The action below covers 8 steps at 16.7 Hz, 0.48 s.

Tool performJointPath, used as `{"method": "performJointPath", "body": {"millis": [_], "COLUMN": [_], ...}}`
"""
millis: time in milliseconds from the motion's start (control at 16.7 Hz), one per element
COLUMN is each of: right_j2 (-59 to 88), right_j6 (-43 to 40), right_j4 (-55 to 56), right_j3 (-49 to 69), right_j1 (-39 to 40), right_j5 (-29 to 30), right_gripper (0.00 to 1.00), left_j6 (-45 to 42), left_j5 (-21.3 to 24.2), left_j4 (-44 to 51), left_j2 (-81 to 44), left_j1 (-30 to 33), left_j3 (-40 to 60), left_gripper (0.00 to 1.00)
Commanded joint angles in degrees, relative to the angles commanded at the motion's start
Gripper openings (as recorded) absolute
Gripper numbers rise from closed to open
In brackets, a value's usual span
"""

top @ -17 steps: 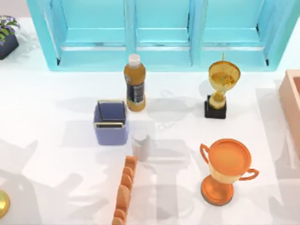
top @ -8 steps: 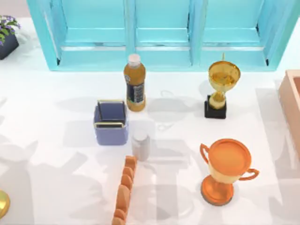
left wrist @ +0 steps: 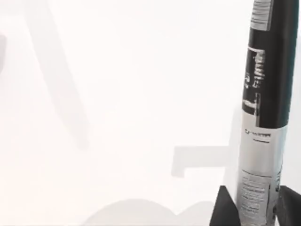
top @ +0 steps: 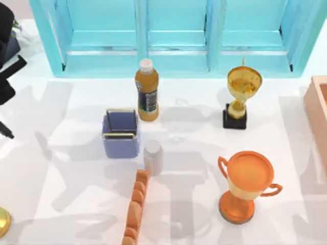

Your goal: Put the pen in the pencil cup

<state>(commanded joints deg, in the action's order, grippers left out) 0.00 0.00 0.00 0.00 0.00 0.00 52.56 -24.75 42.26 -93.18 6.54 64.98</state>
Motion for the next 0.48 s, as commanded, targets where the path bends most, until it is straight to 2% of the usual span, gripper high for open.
{"method": "performJointPath", "body": {"millis": [300,480], "right_j2": [0.0,0.0], "right_j6": [0.0,0.0], "right_j4": [0.0,0.0], "right_j3": [0.0,0.0], "right_j1": [0.0,0.0], "right_j5": [0.0,0.0], "right_gripper": [1.0,1.0], "left_j6": [7.5,11.7], "left_j5": [-28.3,-43.2], "left_j4": [-3.4,-4.8], "left_j2": [-6.6,-10.1], "left_j1": [21.4,32.3], "left_j3": [4.2,6.3], "left_gripper": [0.0,0.0]}}
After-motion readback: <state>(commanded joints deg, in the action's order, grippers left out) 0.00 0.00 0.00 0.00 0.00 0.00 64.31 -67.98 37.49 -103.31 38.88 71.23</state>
